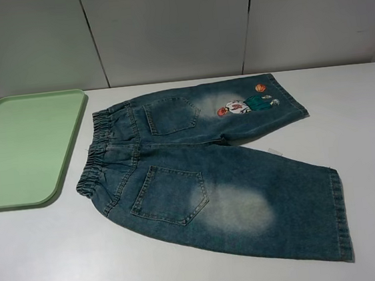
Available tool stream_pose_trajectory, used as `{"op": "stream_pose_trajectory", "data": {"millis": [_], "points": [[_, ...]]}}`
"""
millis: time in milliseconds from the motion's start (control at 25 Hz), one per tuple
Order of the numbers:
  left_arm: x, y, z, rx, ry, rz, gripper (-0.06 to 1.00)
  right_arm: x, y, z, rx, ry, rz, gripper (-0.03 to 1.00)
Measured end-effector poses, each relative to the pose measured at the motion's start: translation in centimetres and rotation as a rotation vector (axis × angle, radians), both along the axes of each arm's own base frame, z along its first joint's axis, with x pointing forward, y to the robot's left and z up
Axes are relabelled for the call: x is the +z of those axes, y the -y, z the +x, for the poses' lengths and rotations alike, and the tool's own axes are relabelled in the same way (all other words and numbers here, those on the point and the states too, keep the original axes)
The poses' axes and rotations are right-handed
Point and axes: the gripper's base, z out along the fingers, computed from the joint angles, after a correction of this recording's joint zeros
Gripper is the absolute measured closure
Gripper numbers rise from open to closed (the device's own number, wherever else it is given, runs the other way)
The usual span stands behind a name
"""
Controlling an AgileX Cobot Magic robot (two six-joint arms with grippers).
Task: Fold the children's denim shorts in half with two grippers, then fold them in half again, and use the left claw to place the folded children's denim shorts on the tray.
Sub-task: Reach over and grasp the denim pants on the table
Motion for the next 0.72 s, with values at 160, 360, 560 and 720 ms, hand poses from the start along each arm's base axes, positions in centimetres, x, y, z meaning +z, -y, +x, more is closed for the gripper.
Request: {"op": "stream_pose_trajectory", "data": {"millis": [160, 360, 560, 720], "points": [[0.0, 0.0, 0.0, 0.0, 0.0, 0.0, -0.05, 0.0, 0.0, 0.0, 0.0, 0.0, 0.0, 0.27], [0.0, 0.0, 0.0, 0.0, 0.0, 0.0, -0.05, 0.0, 0.0, 0.0, 0.0, 0.0, 0.0, 0.27], [0.0, 0.0, 0.0, 0.0, 0.0, 0.0, -0.05, 0.0, 0.0, 0.0, 0.0, 0.0, 0.0, 0.27], [0.0, 0.0, 0.0, 0.0, 0.0, 0.0, -0.05, 0.0, 0.0, 0.0, 0.0, 0.0, 0.0, 0.27]]}}
